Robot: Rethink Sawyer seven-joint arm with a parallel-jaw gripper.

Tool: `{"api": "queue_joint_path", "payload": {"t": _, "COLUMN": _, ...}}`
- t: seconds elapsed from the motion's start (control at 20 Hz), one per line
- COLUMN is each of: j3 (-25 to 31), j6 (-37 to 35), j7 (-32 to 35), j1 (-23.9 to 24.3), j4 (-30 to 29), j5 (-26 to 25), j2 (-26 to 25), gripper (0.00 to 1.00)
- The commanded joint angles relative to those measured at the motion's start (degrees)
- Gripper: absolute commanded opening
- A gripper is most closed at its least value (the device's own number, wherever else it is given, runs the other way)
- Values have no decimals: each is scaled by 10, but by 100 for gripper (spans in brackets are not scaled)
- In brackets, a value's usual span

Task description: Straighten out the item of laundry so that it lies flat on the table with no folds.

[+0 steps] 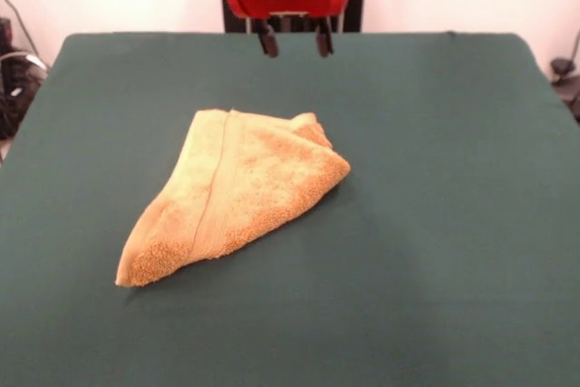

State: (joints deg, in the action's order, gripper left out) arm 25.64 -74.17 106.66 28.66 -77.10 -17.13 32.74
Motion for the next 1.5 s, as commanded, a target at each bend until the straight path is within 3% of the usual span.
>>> {"api": "queue_joint_path", "payload": {"t": 0.05, "j3": 32, "j6": 38, "j7": -72, "j1": -36, "j4": -1, "j5": -26, "j2": -96, "gripper": 100}}
{"api": "queue_joint_path", "payload": {"t": 0.15, "j3": 25, "j6": 39, "j7": -78, "j1": -41, "j4": 18, "j5": -40, "j2": -122, "gripper": 100}}
{"api": "queue_joint_path", "payload": {"t": 0.4, "j3": 17, "j6": 120, "j7": -79, "j1": -47, "j4": 36, "j5": -83, "j2": -170, "gripper": 100}}
{"api": "queue_joint_path", "payload": {"t": 0.6, "j3": 29, "j6": 121, "j7": -112, "j1": -36, "j4": 66, "j5": -95, "j2": -198, "gripper": 100}}
{"api": "queue_joint_path", "payload": {"t": 0.7, "j3": 38, "j6": 96, "j7": -131, "j1": -30, "j4": 86, "j5": -90, "j2": -203, "gripper": 100}}
{"api": "queue_joint_path", "payload": {"t": 0.95, "j3": 56, "j6": -30, "j7": -122, "j1": -32, "j4": 102, "j5": -44, "j2": -145, "gripper": 100}}
{"api": "queue_joint_path", "payload": {"t": 1.05, "j3": 55, "j6": -61, "j7": -115, "j1": -40, "j4": 125, "j5": -42, "j2": -145, "gripper": 100}}
{"api": "queue_joint_path", "payload": {"t": 1.5, "j3": 52, "j6": 86, "j7": -151, "j1": -25, "j4": 127, "j5": -96, "j2": -233, "gripper": 100}}
